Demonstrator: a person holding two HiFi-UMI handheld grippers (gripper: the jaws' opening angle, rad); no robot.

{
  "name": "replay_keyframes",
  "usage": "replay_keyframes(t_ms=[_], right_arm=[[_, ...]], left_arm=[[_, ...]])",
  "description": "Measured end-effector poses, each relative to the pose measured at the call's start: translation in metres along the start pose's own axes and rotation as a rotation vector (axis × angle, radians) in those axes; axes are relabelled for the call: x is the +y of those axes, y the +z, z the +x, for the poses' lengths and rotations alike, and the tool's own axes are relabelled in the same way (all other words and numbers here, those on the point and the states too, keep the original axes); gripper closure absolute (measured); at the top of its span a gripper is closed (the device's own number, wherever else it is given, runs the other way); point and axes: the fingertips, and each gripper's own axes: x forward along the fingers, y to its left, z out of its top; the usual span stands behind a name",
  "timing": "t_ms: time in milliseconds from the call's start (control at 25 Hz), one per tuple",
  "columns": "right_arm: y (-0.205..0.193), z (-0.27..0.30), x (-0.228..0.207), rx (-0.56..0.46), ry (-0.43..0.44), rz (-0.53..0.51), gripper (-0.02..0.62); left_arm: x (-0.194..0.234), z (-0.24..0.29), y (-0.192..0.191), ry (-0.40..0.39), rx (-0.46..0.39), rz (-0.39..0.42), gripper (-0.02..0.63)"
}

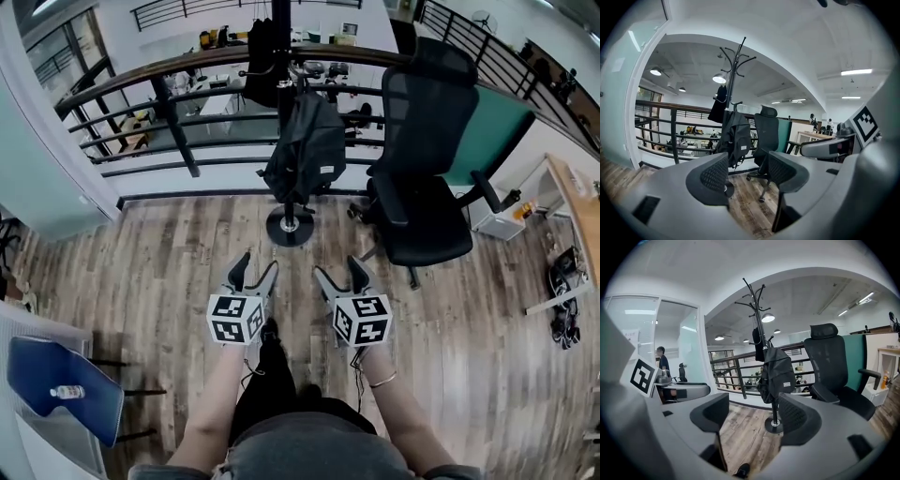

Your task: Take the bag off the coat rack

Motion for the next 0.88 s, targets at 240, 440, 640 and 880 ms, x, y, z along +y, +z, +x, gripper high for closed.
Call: replay_keyframes(t_ms=[240,440,640,880], right_arm=[[0.025,0.082,-0.010,0.019,-0.044,0.014,0.275],[0.058,0.143,-0.016,0.018,-0.084,0.033,0.273],[0.089,0.196,-0.018,-0.006,-0.116,0.047,0.273],[0.096,0.230,-0.023,0.008,-0.167,0.054,0.272]], left_arm=[[0.068,0.064,0.018,-0.019,0.011,-0.029,0.344],[0.114,0.116,0.035,-0.059,0.040,-0.012,0.340],[0.151,0.160,0.047,-0.100,0.068,0.013,0.337],[0.167,0.195,0.051,-0.154,0.084,0.048,0.337]])
